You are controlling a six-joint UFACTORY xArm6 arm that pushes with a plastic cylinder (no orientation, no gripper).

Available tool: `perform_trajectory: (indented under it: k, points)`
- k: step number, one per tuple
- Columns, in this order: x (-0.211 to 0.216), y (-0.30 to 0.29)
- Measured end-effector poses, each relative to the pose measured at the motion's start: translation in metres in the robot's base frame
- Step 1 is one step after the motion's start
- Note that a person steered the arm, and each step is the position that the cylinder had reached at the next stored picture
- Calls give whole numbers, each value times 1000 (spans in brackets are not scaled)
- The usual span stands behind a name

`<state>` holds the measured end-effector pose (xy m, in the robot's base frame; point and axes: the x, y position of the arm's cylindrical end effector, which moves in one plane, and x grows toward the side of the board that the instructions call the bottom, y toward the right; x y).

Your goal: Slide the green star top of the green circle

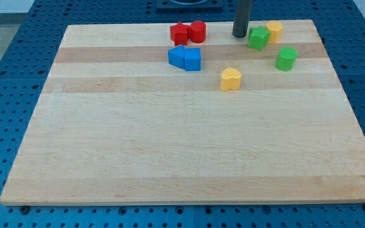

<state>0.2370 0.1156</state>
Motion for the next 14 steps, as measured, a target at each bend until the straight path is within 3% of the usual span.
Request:
perform_trajectory:
  k: [3,9,11,14]
  points:
    - [3,36]
    - [40,54]
    - [24,26]
    - [-33,46]
